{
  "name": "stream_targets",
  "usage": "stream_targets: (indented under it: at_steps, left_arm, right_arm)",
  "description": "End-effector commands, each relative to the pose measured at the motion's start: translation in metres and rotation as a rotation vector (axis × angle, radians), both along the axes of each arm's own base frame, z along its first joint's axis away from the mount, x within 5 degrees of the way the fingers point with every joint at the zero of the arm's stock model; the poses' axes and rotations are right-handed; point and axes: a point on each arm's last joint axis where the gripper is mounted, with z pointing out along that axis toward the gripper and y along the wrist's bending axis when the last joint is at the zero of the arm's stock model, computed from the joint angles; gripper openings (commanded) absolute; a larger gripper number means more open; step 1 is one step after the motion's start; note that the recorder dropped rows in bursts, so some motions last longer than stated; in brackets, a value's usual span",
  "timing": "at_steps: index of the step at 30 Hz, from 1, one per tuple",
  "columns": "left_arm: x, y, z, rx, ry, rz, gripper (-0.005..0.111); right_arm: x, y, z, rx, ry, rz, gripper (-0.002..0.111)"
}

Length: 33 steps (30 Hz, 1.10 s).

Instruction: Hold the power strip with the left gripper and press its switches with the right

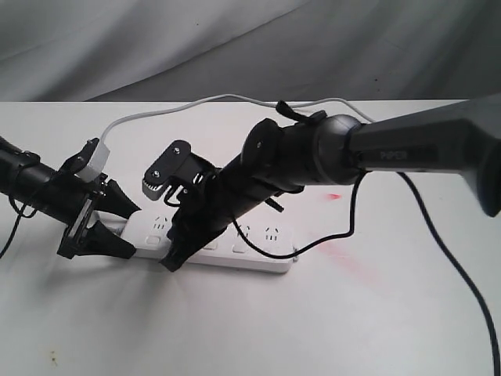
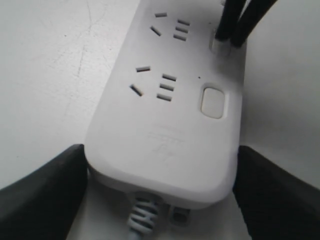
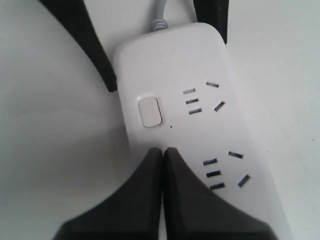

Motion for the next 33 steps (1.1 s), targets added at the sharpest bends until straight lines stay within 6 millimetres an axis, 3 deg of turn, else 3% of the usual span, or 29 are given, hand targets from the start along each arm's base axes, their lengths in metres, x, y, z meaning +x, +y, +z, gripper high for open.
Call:
stream_targets:
  at_steps: [1,4,7,16,25,31,33]
  left_arm:
    - [-0.010,0.003,-0.020,0.090,0.054,-0.053,0.063]
    - [-0.010,0.003,-0.020,0.090,0.054,-0.053,0.063]
    - [-0.010,0.003,-0.020,0.090,0.054,-0.053,0.063]
    - [-0.010,0.003,-0.020,0.090,0.054,-0.053,0.063]
    - [-0.010,0.003,-0.020,0.091,0.054,-0.054,0.063]
    - [-0.010,0.003,-0.020,0.091,0.054,-0.054,0.063]
    - [-0.010,0.003,-0.020,0.091,0.054,-0.054,0.063]
  right_arm:
    - [0.005,-0.014,0.064,0.103,-0.121,0.000,0.000]
    - [0.008,-0.030,0.084,0.127,-0.106,0.004,0.000]
    - [0.010,-0.042,0.084,0.120,-0.041,0.016,0.000]
    - [-0.004,-0.058,0.026,0.006,0.064,-0.024,0.000]
    - [-0.013,-0.044,-0.023,-0.064,0.107,-0.021,0.000]
    - [-0.007,-0.045,-0.019,-0.053,0.059,-0.061,0.000]
    - [-0.007,-0.044,-0.007,-0.035,0.040,-0.060,0.000]
